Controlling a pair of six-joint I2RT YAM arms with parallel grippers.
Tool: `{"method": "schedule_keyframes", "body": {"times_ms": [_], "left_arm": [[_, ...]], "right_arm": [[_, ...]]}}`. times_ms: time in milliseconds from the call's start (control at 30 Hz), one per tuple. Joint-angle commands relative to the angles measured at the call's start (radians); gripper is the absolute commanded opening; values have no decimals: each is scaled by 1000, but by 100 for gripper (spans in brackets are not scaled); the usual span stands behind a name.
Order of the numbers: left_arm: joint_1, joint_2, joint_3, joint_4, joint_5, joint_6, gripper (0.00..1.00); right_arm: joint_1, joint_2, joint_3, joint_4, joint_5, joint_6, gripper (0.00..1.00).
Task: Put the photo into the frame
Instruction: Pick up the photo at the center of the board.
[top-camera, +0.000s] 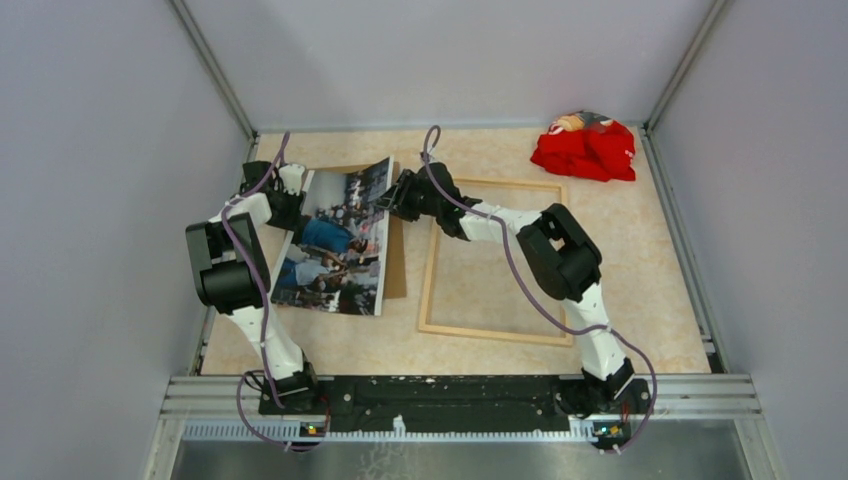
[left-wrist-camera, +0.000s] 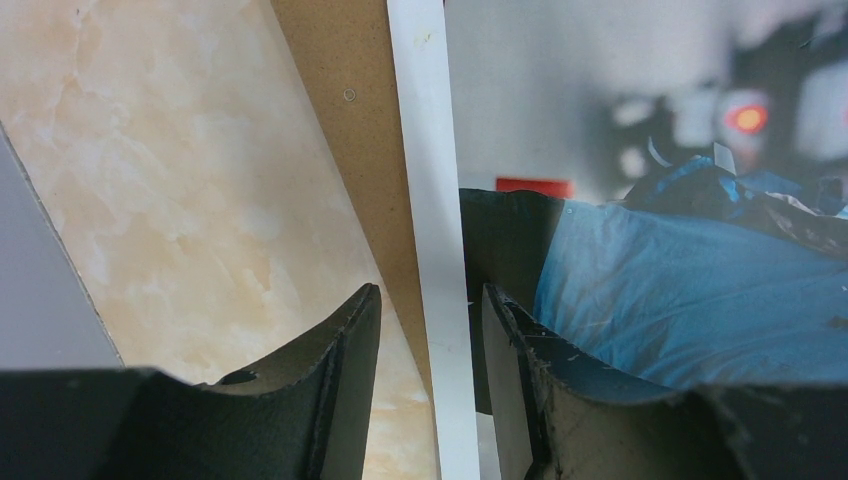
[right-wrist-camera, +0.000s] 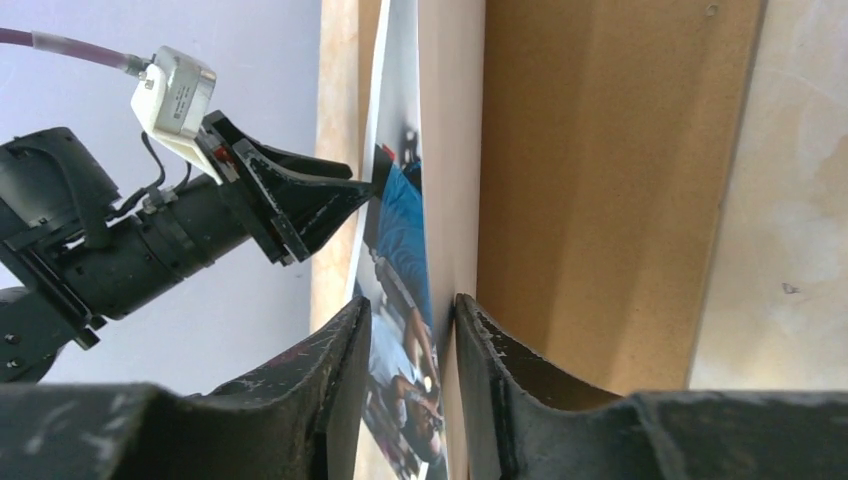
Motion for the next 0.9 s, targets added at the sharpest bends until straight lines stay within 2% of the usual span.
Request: {"method": "schedule_keyframes", "body": {"times_ms": [0,267,333,433,500,600,667,867], "left_arm": [[-5,13,-37,-87,1,7,49],[-3,15,-10,-123,32,-3,49],[-2,16,-8,-126,32,-3,49],[-2,13,-2,-134,30,-3,50],[1,8,14,-152,25,-7,60],[20,-15,62,-210,51,-18,76],[36,-44,102,-262,96,-21,96],[43,-176,177,-368,167,-5,98]], "right_arm": [[11,33,43,29,-32,23,35],[11,77,77,-28,-37,16,36],[11,74,69,-34,-28,7,30],[9,54,67,-50,-7,-17,13],[10,28,75,-66,5,-46,0],[10,-23,115,-120,6,-100,0],[10,-73,132,-159,8,-133,0],[-12,-298,135,-349,-11,-270,0]]}}
